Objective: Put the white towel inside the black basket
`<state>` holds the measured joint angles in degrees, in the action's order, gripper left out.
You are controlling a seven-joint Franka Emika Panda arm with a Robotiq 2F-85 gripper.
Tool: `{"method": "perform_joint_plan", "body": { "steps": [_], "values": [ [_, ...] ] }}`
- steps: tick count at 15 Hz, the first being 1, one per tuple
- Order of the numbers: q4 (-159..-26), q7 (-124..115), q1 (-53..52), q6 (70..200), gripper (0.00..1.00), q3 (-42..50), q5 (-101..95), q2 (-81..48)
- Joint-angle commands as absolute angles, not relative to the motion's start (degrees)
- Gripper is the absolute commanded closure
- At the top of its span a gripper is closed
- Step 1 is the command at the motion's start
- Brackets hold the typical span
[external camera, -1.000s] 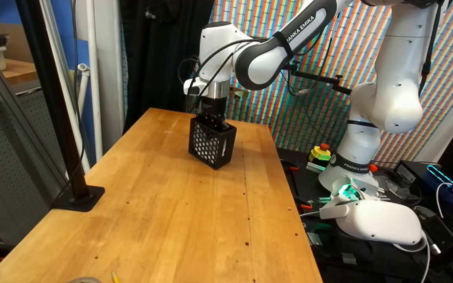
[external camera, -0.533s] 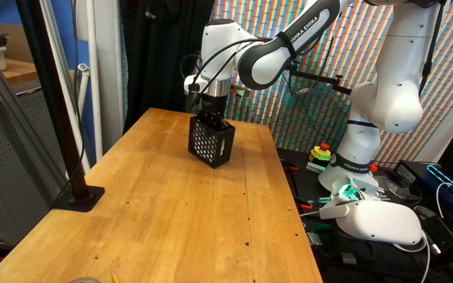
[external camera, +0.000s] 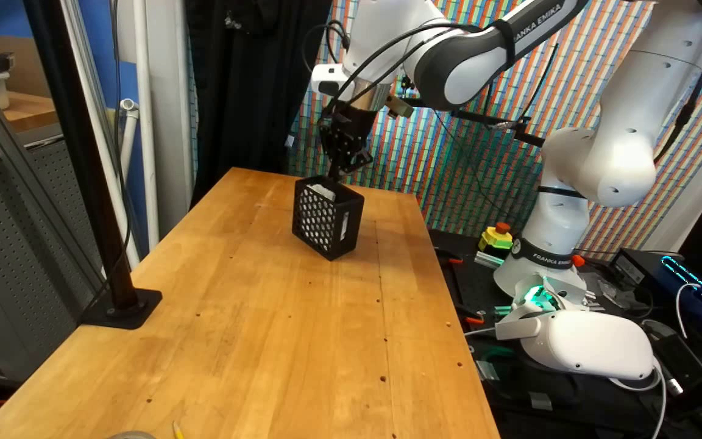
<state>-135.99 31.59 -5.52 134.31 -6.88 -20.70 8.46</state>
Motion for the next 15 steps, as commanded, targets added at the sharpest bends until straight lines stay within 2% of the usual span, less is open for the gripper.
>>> {"method": "perform_joint_plan", "body": {
  "steps": [1, 3, 4, 5, 6, 8, 9, 15],
  "values": [
    [-140.7, 28.1, -6.0, 134.1, 0.84, -7.0, -25.2, 18.9],
    [-141.5, 28.0, -6.2, 133.7, 0.83, -6.7, -26.0, 22.2],
    [-141.9, 27.1, -6.3, 133.7, 0.58, -6.7, -25.7, 23.6],
    [-142.4, 26.0, -6.3, 134.1, 0.58, -6.7, -25.4, 24.7],
    [-140.1, 28.2, -6.6, 133.7, 0.78, -6.1, -24.7, 20.8],
    [-141.1, 27.4, -6.7, 133.7, 0.62, -6.1, -24.8, 23.0],
    [-141.5, 27.2, -6.7, 133.7, 0.58, -6.1, -24.8, 23.5],
    [-141.9, 26.9, -6.7, 133.7, 0.58, -6.1, -24.8, 23.6]
  ]
}}
